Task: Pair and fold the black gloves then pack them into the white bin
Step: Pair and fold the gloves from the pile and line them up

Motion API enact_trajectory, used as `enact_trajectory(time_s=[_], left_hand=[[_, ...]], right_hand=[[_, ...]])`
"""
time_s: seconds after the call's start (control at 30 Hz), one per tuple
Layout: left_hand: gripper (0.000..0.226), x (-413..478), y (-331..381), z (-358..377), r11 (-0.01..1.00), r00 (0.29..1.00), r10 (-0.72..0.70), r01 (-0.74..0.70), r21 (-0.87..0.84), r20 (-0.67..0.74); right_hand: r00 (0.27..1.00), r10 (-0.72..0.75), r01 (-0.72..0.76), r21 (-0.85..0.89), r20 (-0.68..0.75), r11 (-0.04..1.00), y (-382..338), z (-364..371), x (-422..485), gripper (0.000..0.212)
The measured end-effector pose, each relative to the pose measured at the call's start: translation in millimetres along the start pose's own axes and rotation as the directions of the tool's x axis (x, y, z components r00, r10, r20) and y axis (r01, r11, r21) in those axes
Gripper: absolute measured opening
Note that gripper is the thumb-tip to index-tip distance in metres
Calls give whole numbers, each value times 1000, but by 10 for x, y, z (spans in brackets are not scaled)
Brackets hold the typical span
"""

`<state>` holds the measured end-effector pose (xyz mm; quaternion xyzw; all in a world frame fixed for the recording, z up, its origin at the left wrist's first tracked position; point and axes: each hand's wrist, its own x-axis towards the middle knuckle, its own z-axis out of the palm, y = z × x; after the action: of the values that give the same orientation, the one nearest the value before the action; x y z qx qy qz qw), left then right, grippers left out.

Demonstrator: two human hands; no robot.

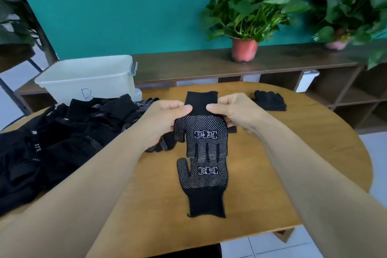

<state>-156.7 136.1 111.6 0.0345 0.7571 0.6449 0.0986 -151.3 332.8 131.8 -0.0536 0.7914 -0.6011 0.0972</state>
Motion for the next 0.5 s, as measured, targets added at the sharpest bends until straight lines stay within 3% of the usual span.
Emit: enact_trajectory(time_s=[0.13, 0.3, 0.5], left_hand=[[19, 357, -17, 9, 1000, 1000, 11, -11, 6, -8], [23, 507, -275, -1, 995, 998, 36, -39, 89, 42], [61, 335, -631, 51, 981, 991, 47, -69, 181, 122]], right_hand=[[999, -1, 0, -15, -43, 1000, 65, -85, 327, 33], [998, 25, -27, -46, -52, 999, 324, -102, 437, 40], [999, 28, -30, -93, -23, 995, 729, -3, 268, 35]])
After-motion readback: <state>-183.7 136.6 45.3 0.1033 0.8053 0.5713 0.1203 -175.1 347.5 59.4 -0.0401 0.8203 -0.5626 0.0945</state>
